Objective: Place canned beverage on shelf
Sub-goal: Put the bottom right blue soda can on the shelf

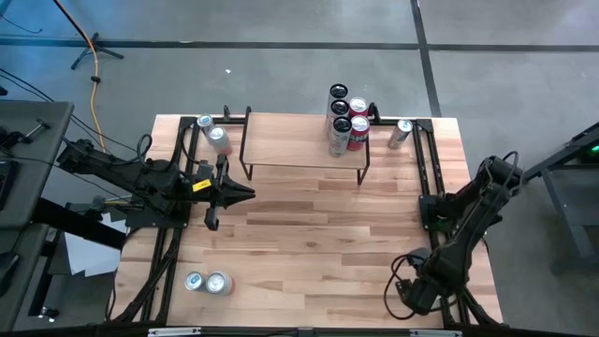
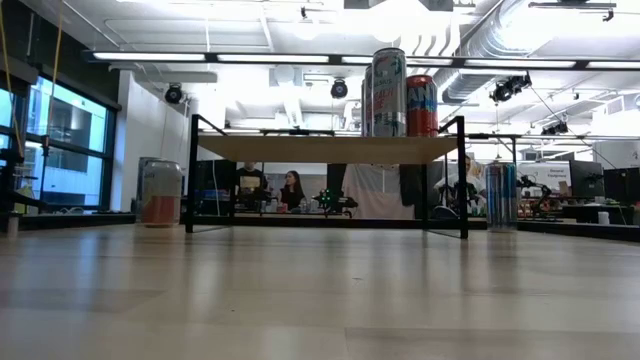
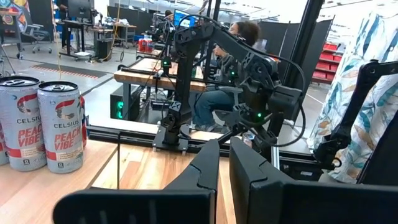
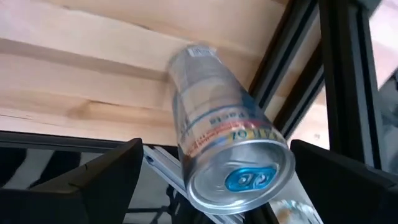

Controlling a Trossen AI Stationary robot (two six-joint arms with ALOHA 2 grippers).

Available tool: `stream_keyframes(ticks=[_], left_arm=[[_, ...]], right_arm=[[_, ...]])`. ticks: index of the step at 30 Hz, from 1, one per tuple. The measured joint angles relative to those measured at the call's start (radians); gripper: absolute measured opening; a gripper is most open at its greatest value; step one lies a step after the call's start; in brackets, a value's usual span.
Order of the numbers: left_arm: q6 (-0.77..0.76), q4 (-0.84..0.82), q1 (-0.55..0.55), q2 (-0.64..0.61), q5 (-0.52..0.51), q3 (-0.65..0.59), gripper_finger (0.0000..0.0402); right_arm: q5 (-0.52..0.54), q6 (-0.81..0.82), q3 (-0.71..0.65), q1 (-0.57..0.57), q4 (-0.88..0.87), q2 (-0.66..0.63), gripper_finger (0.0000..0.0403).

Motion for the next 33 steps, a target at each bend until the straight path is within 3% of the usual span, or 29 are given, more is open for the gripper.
stream_keyframes(ticks=[11, 23, 28, 33], left_arm=[[0.001, -0.002, 0.0, 0.0, 0.0, 0.0, 0.0], [0.002, -0.003, 0.0, 0.0, -0.002, 0.0, 0.0], [0.023, 0.0, 0.0, 0.0, -0.004, 0.0, 0.0], [0.043, 0.033, 0.001, 0.0, -0.047, 0.003, 0.0001]], right_arm=[[-0.006, -0.003, 0.0, 0.004, -0.014, 0.055, 0.0372], [-0.046, -0.016, 0.0, -0.003, -0.016, 0.055, 0.0235], [-0.049, -0.062, 0.0, -0.014, 0.013, 0.055, 0.0234], [0.041, -0.2, 0.095, -0.067, 0.002, 0.055, 0.0234]])
